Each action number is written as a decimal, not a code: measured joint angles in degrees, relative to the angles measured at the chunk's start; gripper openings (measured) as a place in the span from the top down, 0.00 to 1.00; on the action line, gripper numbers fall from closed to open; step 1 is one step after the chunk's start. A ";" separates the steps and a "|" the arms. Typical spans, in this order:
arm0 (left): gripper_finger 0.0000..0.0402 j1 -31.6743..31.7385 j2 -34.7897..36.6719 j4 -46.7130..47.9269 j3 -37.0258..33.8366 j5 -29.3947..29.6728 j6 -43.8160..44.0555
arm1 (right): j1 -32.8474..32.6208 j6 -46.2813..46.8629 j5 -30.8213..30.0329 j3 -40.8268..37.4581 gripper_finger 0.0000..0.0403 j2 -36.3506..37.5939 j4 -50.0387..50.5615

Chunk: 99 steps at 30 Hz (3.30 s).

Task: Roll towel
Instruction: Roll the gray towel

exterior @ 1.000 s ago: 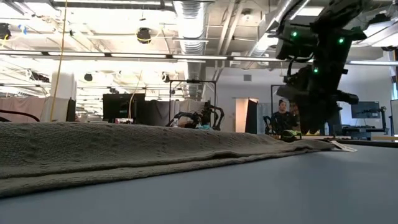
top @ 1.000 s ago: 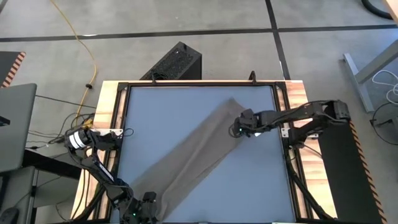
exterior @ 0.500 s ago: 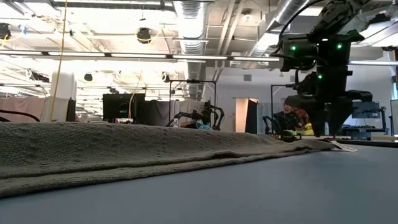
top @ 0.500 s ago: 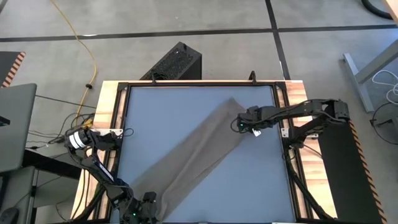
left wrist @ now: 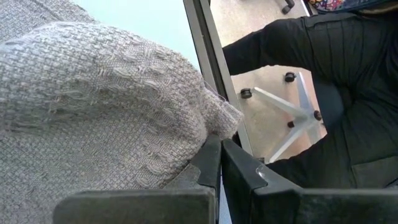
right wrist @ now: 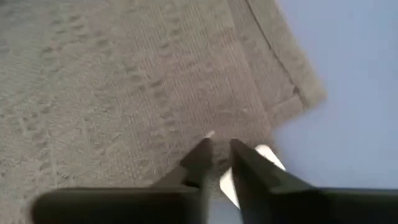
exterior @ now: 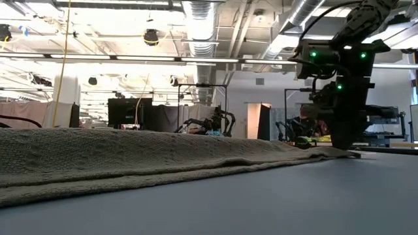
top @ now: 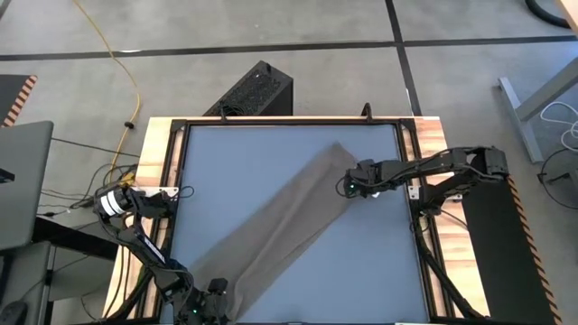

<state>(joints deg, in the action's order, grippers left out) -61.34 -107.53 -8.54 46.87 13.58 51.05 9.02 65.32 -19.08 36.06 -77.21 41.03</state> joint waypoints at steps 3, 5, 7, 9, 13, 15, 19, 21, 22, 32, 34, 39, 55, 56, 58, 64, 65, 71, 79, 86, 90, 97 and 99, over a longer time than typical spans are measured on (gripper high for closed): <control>1.00 0.00 0.00 0.00 0.00 0.04 0.00 | 0.04 -2.16 -0.79 1.02 0.95 0.00 0.01; 1.00 0.00 0.00 0.00 0.00 0.10 0.00 | 0.07 -2.62 -1.88 1.75 0.96 0.00 0.22; 1.00 0.00 0.00 0.00 0.00 0.13 0.03 | 0.43 -2.65 -2.64 2.19 0.95 0.00 0.67; 1.00 0.00 0.00 0.00 0.00 0.15 0.04 | 0.81 -2.54 -3.12 2.27 0.95 0.00 0.87; 1.00 0.00 0.00 0.00 0.00 0.18 0.04 | 1.31 -2.84 -3.19 2.27 0.92 0.00 0.99; 1.00 0.00 0.00 0.00 0.00 0.20 0.02 | 1.39 -2.84 -3.25 2.27 0.89 0.00 1.26; 1.00 0.01 0.00 0.00 0.00 0.21 0.02 | 2.19 -3.87 -3.27 2.27 0.78 0.00 1.69; 1.00 0.01 0.00 -0.01 0.00 0.26 0.04 | 2.51 -3.88 -3.27 2.26 0.72 0.00 2.09; 1.00 0.01 0.00 -0.03 0.00 0.35 0.06 | 2.71 -3.93 -3.28 2.17 0.68 0.00 1.96; 1.00 0.02 -0.02 -0.04 0.00 0.42 0.24 | 5.16 -4.35 -3.38 2.07 0.45 -0.02 2.30; 1.00 0.02 -0.02 -0.04 0.00 0.42 0.37 | 5.44 -4.33 -3.28 2.07 0.45 -0.02 2.28; 1.00 0.02 -0.02 -0.07 0.00 0.44 0.39 | 5.42 -3.86 -0.84 -1.14 0.49 -0.02 -1.38; 1.00 0.07 -0.02 -0.07 0.00 0.07 0.39 | 3.82 -4.24 -1.91 -2.30 0.75 -0.07 -4.39; 1.00 0.07 -0.02 -0.07 0.00 0.05 0.39 | 3.82 -4.31 -1.91 -1.94 0.78 -0.07 -4.20; 1.00 0.07 -0.02 -0.07 0.00 0.01 0.39 | 3.84 -4.37 -1.93 -1.30 0.81 -0.07 -3.53; 1.00 0.07 -0.02 -0.07 0.00 -0.04 0.57 | 3.82 -6.20 -1.93 1.11 0.85 -0.07 -0.08; 1.00 0.07 -0.02 -0.07 0.00 -0.02 0.57 | 3.82 -6.70 -1.89 1.25 0.85 -0.07 -0.11; 1.00 0.07 -0.02 -0.07 0.00 -0.02 0.48 | 3.72 -7.16 -1.18 1.48 0.80 -0.07 -0.30; 1.00 0.07 -0.02 -0.08 0.00 0.07 0.46 | 3.74 -7.34 -0.42 1.48 0.64 -0.04 -0.77; 1.00 0.04 -0.02 -0.07 0.00 0.13 0.44 | 3.74 -7.34 -0.32 1.48 0.55 -0.04 -0.76; 1.00 0.04 -0.02 -0.08 -0.01 0.15 0.44 | 3.74 -7.37 -0.32 1.48 0.58 -0.03 -0.74; 1.00 0.04 -0.02 -0.07 0.00 0.17 0.42 | 3.76 -8.25 -0.32 1.48 0.68 -0.02 -0.69; 1.00 0.04 -0.02 -0.08 -0.01 0.17 0.42 | 3.76 -8.54 -0.32 1.48 0.70 -0.02 -0.47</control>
<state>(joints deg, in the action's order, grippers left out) -61.30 -107.55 -8.62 46.86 13.76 51.46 12.78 56.78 -19.40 37.54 -77.23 40.56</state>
